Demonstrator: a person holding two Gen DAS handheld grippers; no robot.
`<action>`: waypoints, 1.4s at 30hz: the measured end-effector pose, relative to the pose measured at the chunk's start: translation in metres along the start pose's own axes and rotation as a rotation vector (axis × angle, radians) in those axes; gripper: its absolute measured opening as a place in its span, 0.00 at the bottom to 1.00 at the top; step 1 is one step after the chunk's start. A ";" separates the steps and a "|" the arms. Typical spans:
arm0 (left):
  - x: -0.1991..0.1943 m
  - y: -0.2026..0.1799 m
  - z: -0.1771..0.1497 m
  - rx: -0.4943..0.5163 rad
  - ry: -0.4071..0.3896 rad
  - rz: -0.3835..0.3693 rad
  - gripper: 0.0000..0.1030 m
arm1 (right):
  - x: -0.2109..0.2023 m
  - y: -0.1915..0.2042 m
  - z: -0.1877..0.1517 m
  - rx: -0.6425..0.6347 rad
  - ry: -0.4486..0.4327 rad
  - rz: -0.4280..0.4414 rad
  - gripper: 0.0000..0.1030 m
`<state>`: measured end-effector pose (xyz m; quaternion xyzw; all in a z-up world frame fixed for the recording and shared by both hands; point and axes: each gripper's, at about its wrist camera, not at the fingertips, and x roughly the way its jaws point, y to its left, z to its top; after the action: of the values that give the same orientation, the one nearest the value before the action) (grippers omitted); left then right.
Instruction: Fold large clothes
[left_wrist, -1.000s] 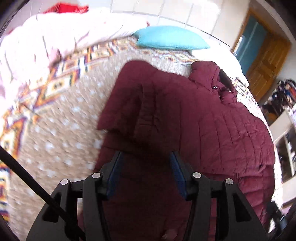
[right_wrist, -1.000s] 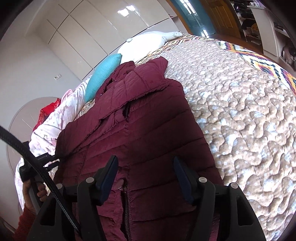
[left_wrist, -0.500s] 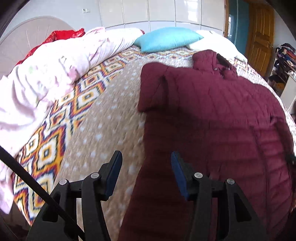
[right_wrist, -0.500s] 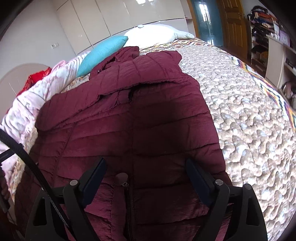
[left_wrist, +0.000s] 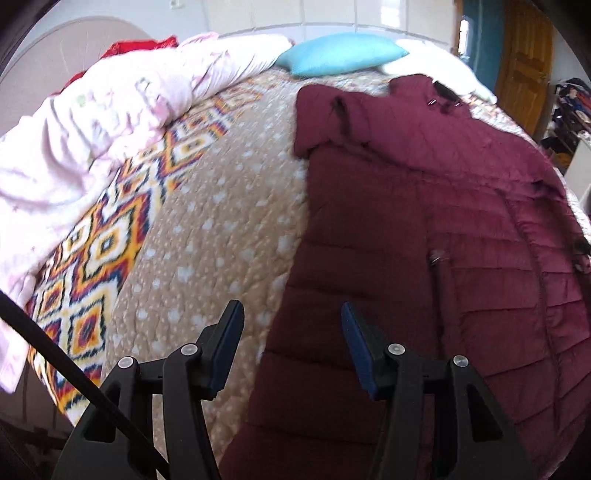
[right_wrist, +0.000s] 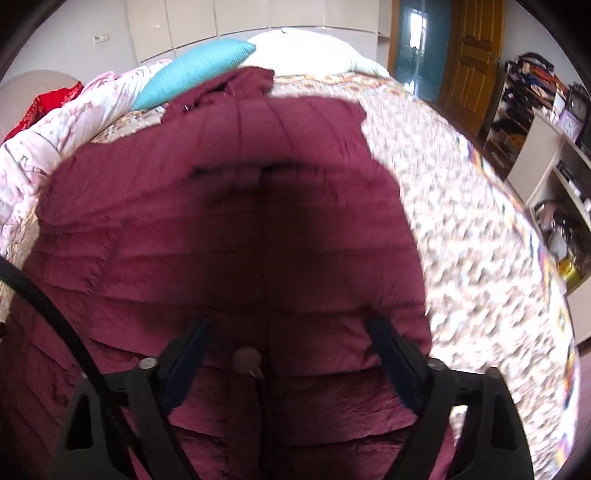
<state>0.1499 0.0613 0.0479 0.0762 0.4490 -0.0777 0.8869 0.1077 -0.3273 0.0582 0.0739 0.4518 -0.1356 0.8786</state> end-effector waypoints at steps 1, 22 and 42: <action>-0.002 -0.004 0.004 0.002 -0.016 -0.011 0.52 | -0.010 0.000 0.012 -0.004 -0.019 0.003 0.84; 0.072 -0.079 0.034 0.039 -0.120 -0.026 0.61 | 0.119 0.105 0.296 0.223 -0.008 0.262 0.59; 0.071 -0.058 0.032 -0.062 -0.130 -0.159 0.64 | 0.218 0.140 0.392 0.179 -0.090 0.140 0.09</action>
<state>0.2046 -0.0068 0.0050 0.0077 0.3974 -0.1389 0.9070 0.5744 -0.3307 0.1094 0.1774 0.3919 -0.1171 0.8951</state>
